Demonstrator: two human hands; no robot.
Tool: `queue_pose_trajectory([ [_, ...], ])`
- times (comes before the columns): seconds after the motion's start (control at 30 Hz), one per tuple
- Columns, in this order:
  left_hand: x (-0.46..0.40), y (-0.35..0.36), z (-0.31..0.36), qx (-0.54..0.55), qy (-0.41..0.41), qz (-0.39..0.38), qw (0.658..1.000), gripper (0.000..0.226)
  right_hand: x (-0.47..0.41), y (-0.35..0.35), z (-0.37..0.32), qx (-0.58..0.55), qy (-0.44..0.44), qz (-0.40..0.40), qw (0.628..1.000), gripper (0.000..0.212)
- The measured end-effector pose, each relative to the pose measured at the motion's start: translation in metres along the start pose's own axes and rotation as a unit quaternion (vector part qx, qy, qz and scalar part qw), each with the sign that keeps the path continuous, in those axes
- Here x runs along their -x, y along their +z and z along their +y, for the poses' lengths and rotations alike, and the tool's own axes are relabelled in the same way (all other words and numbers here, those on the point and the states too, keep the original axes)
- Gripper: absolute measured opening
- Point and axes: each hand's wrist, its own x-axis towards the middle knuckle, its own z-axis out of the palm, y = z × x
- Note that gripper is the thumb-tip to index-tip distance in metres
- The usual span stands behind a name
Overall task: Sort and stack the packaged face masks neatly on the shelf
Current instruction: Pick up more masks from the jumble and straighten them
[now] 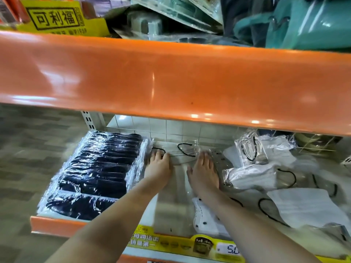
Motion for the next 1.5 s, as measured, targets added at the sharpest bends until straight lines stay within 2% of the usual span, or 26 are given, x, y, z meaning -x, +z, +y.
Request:
queue_pose_trajectory([
  [0.23, -0.001, 0.004, 0.004, 0.008, 0.007, 0.024, 1.0, 0.036, -0.012, -0.007, 0.022, 0.03, 0.018, -0.002, 0.999, 0.061],
  [0.43, 0.003, 0.013, 0.004, 0.011, 0.062, 0.043, 0.997, 0.037, -0.017, -0.016, 0.035, 0.04, 0.034, -0.012, 0.999, 0.06],
  [0.7, 0.003, 0.012, 0.003, -0.004, 0.076, 0.045, 0.996, 0.037, -0.015, -0.033, 0.04, 0.074, 0.074, 0.004, 0.994, 0.062],
  [0.77, 0.003, 0.012, 0.003, -0.011, 0.074, 0.044, 0.996, 0.038, -0.011, -0.035, 0.03, 0.064, 0.023, 0.026, 0.997, 0.064],
  [0.83, 0.005, 0.012, 0.003, -0.016, 0.066, 0.038, 0.997, 0.04, -0.007, -0.03, 0.015, 0.061, -0.076, 0.04, 0.994, 0.06],
  [0.9, 0.006, 0.01, 0.002, -0.026, 0.068, 0.031, 0.997, 0.043, -0.006, -0.02, -0.002, 0.058, -0.133, -0.002, 0.989, 0.053],
  [0.97, 0.007, 0.007, -0.001, -0.037, 0.079, 0.023, 0.996, 0.045, -0.008, -0.007, -0.012, 0.056, -0.119, -0.056, 0.99, 0.054],
  [1.07, 0.007, 0.001, -0.005, -0.041, 0.073, 0.009, 0.996, 0.049, -0.01, 0.004, -0.018, 0.072, -0.103, -0.075, 0.989, 0.061],
  [1.3, 0.0, -0.005, -0.002, -0.046, 0.076, -0.008, 0.996, 0.049, -0.013, -0.001, -0.027, 0.05, -0.085, -0.078, 0.992, 0.059],
  [1.43, 0.007, -0.004, 0.012, -0.055, 0.073, 0.004, 0.996, 0.053, -0.002, -0.018, -0.019, 0.003, -0.106, -0.04, 0.994, 0.048],
  [1.5, 0.016, 0.0, 0.024, -0.024, 0.093, 0.016, 0.995, 0.061, 0.01, -0.033, -0.009, -0.013, -0.108, -0.032, 0.994, 0.041],
])
